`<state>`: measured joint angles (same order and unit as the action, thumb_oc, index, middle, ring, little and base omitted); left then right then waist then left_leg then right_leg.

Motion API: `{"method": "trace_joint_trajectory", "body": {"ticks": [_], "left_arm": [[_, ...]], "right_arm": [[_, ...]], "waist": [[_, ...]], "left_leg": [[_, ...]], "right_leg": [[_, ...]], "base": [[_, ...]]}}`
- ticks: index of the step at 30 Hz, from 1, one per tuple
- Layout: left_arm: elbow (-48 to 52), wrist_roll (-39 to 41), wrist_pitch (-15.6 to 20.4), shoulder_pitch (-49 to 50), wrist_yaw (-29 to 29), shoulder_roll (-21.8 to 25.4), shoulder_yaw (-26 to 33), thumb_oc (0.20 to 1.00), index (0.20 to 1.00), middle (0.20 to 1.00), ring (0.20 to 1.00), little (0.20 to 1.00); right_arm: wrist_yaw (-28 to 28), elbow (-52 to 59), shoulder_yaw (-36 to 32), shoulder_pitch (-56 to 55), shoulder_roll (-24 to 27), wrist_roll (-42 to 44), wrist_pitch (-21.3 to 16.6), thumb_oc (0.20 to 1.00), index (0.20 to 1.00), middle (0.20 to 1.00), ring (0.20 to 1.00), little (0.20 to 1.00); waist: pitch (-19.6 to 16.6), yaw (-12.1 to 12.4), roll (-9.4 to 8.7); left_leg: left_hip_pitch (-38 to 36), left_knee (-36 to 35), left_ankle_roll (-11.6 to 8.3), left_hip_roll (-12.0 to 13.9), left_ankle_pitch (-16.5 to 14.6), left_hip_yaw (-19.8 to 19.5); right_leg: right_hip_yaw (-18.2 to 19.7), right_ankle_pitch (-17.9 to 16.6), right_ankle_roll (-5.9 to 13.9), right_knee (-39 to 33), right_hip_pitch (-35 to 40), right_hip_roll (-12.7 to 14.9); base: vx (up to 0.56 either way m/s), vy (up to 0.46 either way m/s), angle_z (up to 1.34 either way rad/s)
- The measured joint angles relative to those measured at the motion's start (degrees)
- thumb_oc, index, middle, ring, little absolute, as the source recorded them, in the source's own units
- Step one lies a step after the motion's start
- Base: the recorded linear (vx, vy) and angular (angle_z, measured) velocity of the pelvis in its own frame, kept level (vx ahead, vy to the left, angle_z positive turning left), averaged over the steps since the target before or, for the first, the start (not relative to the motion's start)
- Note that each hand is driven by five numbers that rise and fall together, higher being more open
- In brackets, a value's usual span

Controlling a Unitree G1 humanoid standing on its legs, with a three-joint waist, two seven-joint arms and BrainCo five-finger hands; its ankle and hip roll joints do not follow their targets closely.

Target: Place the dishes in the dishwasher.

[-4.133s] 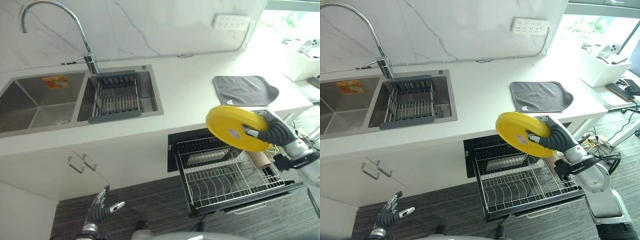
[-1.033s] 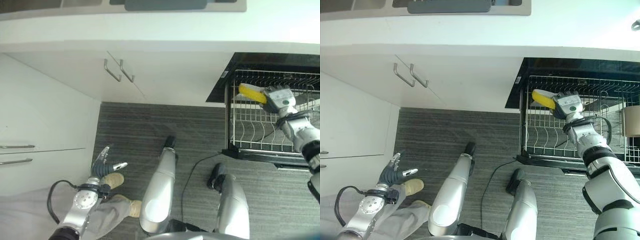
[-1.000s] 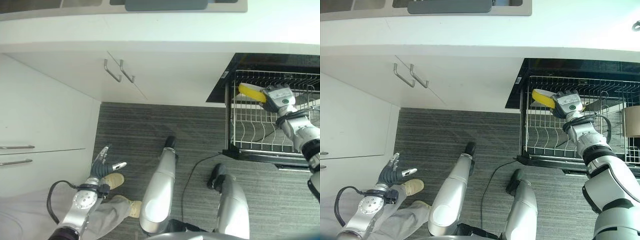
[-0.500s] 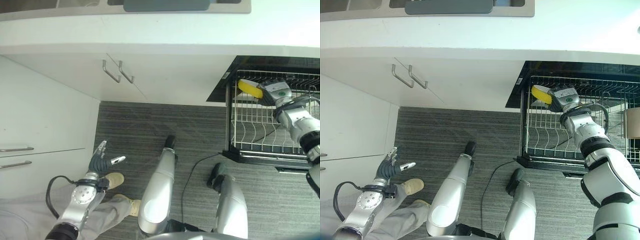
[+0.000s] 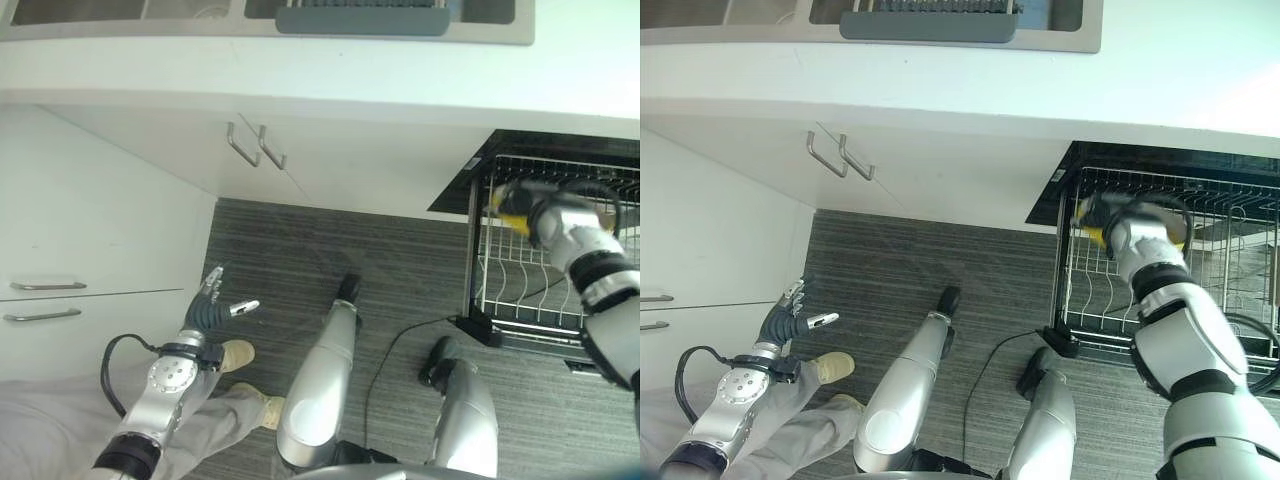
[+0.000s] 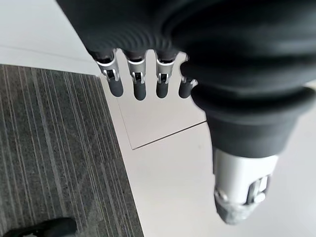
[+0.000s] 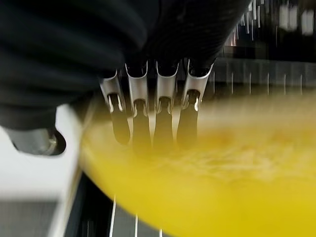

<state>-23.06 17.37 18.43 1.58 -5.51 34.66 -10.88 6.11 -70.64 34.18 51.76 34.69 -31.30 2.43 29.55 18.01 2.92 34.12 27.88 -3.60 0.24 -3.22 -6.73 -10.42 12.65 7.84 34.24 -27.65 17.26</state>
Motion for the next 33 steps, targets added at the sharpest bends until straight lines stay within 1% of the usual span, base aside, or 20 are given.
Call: {"method": "trace_joint_trajectory", "body": {"ticks": [3, 5, 8, 12, 14, 16, 17, 18, 19, 20, 22, 23, 24, 25, 26, 28, 29, 31, 32, 33], "left_arm": [[-0.19, 0.0, -0.44, -0.54, 0.04, -0.19, -0.05, 1.0, 1.0, 1.0, 1.0, 1.0], [-0.35, 0.0, -0.44, -1.15, 0.01, -0.63, -0.32, 1.0, 1.0, 1.0, 1.0, 1.0], [-0.5, 0.0, -0.44, -1.66, -0.01, -0.77, -0.45, 1.0, 1.0, 1.0, 1.0, 1.0], [-0.39, 0.0, -0.6, -2.08, -0.67, -1.03, -0.44, 1.0, 1.0, 1.0, 1.0, 1.0], [-0.45, 0.0, -0.7, -2.05, -1.23, -1.14, -0.45, 1.0, 1.0, 1.0, 1.0, 1.0], [-0.28, 0.04, -0.96, -2.01, -1.42, -1.18, -0.4, 1.0, 1.0, 1.0, 1.0, 1.0], [-0.13, 0.19, -1.03, -1.72, -1.86, -1.16, -0.25, 1.0, 1.0, 1.0, 1.0, 1.0], [-0.09, 0.23, -1.09, -1.29, -2.41, -1.25, -0.26, 1.0, 1.0, 1.0, 1.0, 1.0], [-0.08, 0.23, -1.12, -0.93, -2.68, -1.22, -0.22, 1.0, 1.0, 1.0, 1.0, 1.0], [0.12, 0.24, -1.13, -0.83, -2.99, -1.2, -0.12, 1.0, 1.0, 1.0, 1.0, 1.0], [0.79, 0.25, -1.49, 0.77, -3.75, -1.4, 1.13, 1.0, 1.0, 1.0, 1.0, 1.0], [0.79, 0.25, -2.09, 1.61, -4.24, -1.95, 2.21, 1.0, 1.0, 1.0, 1.0, 1.0], [1.69, 0.27, -2.3, 2.41, -5.07, -2.75, 2.9, 1.0, 1.0, 1.0, 1.0, 1.0], [2.39, 0.26, -2.3, 3.28, -5.65, -3.51, 3.68, 1.0, 1.0, 1.0, 1.0, 1.0], [2.03, 0.26, -2.48, 3.53, -6.06, -4.24, 4.23, 1.0, 1.0, 1.0, 1.0, 1.0], [1.99, 0.24, -2.48, 3.78, -6.89, -5.22, 4.53, 1.0, 1.0, 1.0, 1.0, 1.0], [2.09, 0.21, -2.54, 4.51, -7.8, -7.34, 5.85, 1.0, 1.0, 1.0, 1.0, 1.0], [1.68, 0.12, -2.62, 4.77, -8.21, -8.98, 6.51, 1.0, 1.0, 1.0, 1.0, 1.0], [0.72, -0.04, -2.57, 5.22, -8.48, -10.85, 6.5, 1.0, 1.0, 1.0, 1.0, 1.0], [0.42, -0.06, -2.56, 5.67, -8.82, -11.61, 6.49, 1.0, 1.0, 1.0, 1.0, 1.0]], "right_arm": [[1.04, -0.31, -1.18, -2.33, -1.11, 2.15, -0.29, 1.0, 1.0, 1.0, 1.0, 1.0], [0.28, -0.35, -3.2, -2.74, -1.08, 3.29, -0.22, 1.0, 1.0, 1.0, 1.0, 1.0], [-0.78, -0.35, -3.42, -2.94, -1.08, 5.46, 0.15, 1.0, 1.0, 1.0, 1.0, 1.0], [-3.68, -0.32, -8.55, -5.69, -1.09, 13.18, 0.84, 1.0, 1.0, 1.0, 1.0, 1.0], [-5.96, -0.15, -11.37, -6.81, -1.07, 19.42, 2.06, 1.0, 1.0, 1.0, 1.0, 1.0], [-8.32, 2.14, -15.85, -8.93, -0.68, 26.37, 1.99, 1.0, 1.0, 1.0, 1.0, 1.0], [-10.26, 4.48, -19.1, -10.54, -0.27, 30.81, 1.82, 1.0, 1.0, 1.0, 1.0, 1.0], [-12.74, 6.5, -21.52, -12.47, 0.68, 36.46, 1.53, 1.0, 1.0, 1.0, 1.0, 1.0], [-13.33, 7.18, -21.91, -13.43, 0.97, 39.16, 1.45, 1.0, 1.0, 1.0, 1.0, 1.0], [-13.61, 10.23, -23.89, -15.23, 1.1, 42.76, 0.25, 1.0, 1.0, 1.0, 1.0, 1.0], [-16.15, 22.34, -28.04, -22.46, 0.61, 49.26, -0.61, 1.0, 1.0, 1.0, 1.0, 1.0], [-18.28, 25.66, -28.14, -24.3, 0.64, 52.87, -0.98, 1.0, 1.0, 1.0, 1.0, 1.0], [-20.12, 32.09, -30.26, -27.33, 0.07, 54.73, 0.34, 1.0, 1.0, 1.0, 1.0, 1.0], [-21.1, 39.2, -32.23, -31.05, -0.87, 55.81, -0.09, 1.0, 1.0, 1.0, 1.0, 1.0], [-22.1, 42.8, -33.36, -33.07, -2.26, 57.01, -0.52, 1.0, 1.0, 1.0, 1.0, 1.0], [-23.43, 47.42, -35.3, -35.54, -4.48, 57.97, -0.45, 1.0, 1.0, 1.0, 1.0, 1.0], [-24.46, 56.93, -37.67, -39.11, -7.18, 58.67, 0.69, 1.0, 1.0, 1.0, 1.0, 1.0], [-24.53, 65.03, -38.15, -41.12, -9.0, 59.97, 0.68, 1.0, 1.0, 1.0, 1.0, 1.0], [-24.03, 69.82, -39.77, -42.57, -11.38, 61.31, -0.34, 1.0, 1.0, 1.0, 1.0, 1.0], [-23.69, 71.4, -40.08, -42.97, -11.56, 61.73, -0.45, 1.0, 1.0, 1.0, 1.0, 1.0]], "waist": [[0.0, -0.55, 0.16], [0.0, -0.37, 0.46], [0.06, -0.44, 0.63], [0.07, -0.64, 0.64], [0.08, -0.95, 0.66], [0.14, -1.48, 0.51], [0.28, -2.03, 0.28], [0.55, -3.23, -0.21], [0.78, -3.98, -0.67], [1.06, -4.32, -1.25], [1.31, -5.56, -2.73], [1.42, -7.0, -3.7], [1.43, -8.09, -3.85], [1.45, -8.74, -4.05], [1.39, -9.69, -4.33], [1.38, -10.32, -4.77], [1.41, -11.67, -4.98], [1.4, -13.25, -5.4], [1.23, -13.27, -5.85], [1.1, -13.72, -6.26]], "left_leg": [[0.32, 0.2, 0.19, -0.25, 0.28, 0.96], [0.45, 0.24, 0.15, -0.11, 0.3, 0.9], [0.45, 0.36, 0.15, 0.0, 0.3, 0.91], [0.26, 0.69, 0.3, 0.07, 0.17, 0.91], [0.13, 1.27, 0.44, 0.22, 0.0, 0.92], [0.05, 1.4, 0.67, 0.47, -0.17, 0.93], [0.0, 1.41, 1.05, 0.73, -0.41, 0.96], [-0.15, 1.31, 1.01, 1.07, -0.54, 1.04], [-0.22, 1.4, 0.94, 1.7, -0.68, 1.17], [-0.31, 1.47, 0.93, 1.84, -0.69, 1.26], [-0.34, 2.24, 0.62, 2.84, -0.89, 1.48], [-0.97, 2.08, 0.66, 3.2, -1.1, 2.4], [-1.45, 2.07, 0.86, 3.58, -1.54, 2.75], [-1.78, 1.84, 0.91, 3.84, -1.85, 2.91], [-2.54, 1.44, 0.91, 4.18, -1.86, 3.23], [-3.76, 0.75, 0.91, 4.58, -1.85, 4.1], [-4.66, 0.09, 0.9, 4.79, -1.84, 4.24], [-5.52, -0.48, 0.84, 5.3, -1.88, 4.6], [-7.85, -2.03, 0.8, 5.77, -1.84, 5.66], [-9.04, -2.82, 0.74, 5.86, -1.89, 6.03]], "right_leg": [[0.64, 0.0, 0.03, -0.05, -0.55, 0.31], [0.38, 0.01, 0.03, 0.0, -0.55, 0.19], [0.37, 0.01, 0.02, 0.0, -0.56, 0.15], [0.37, 0.0, 0.01, -0.09, -0.31, 0.15], [0.4, -0.07, -0.03, -0.13, 0.32, -0.05], [0.45, -0.24, -0.29, -0.41, 0.31, -0.34], [0.53, -0.58, -0.46, -0.94, 0.44, -0.8], [0.55, -1.17, -0.13, -1.79, 1.28, -1.41], [0.64, -1.49, -0.42, -2.25, 1.4, -1.9], [0.72, -1.61, -0.47, -2.41, 1.44, -2.19], [1.11, -2.23, -0.63, -3.39, 1.69, -3.43], [2.17, -2.51, -0.49, -3.64, 1.86, -3.7], [2.37, -2.74, -0.56, -4.28, 2.52, -4.05], [2.57, -2.99, -0.7, -4.83, 2.83, -4.3], [3.02, -3.37, -0.9, -5.8, 3.52, -4.81], [3.61, -3.87, -0.88, -6.73, 4.22, -5.09], [3.72, -4.27, -0.89, -7.93, 5.28, -5.42], [3.85, -4.86, -0.81, -9.3, 6.27, -5.89], [4.38, -5.62, -0.69, -11.45, 8.3, -6.28], [4.74, -5.78, -0.61, -12.55, 9.43, -6.44]], "base": [[-0.01, 0.032, -0.08], [0.0, 0.0, 0.0], [0.0, 0.0, 0.0], [0.0, 0.0, 0.0], [0.01, 0.012, -0.02], [0.03, 0.016, -0.06], [0.03, -0.002, -0.14], [0.03, -0.005, -0.2], [0.03, 0.009, -0.19], [0.01, 0.031, -0.16], [0.01, 0.053, -0.28], [0.02, 0.071, -0.35], [0.01, 0.081, -0.29], [0.01, 0.051, -0.19], [0.01, 0.06, -0.25], [0.02, 0.066, -0.23], [0.03, 0.066, -0.14], [0.04, 0.067, -0.18], [0.05, 0.072, -0.25], [0.06, 0.076, -0.25]]}}
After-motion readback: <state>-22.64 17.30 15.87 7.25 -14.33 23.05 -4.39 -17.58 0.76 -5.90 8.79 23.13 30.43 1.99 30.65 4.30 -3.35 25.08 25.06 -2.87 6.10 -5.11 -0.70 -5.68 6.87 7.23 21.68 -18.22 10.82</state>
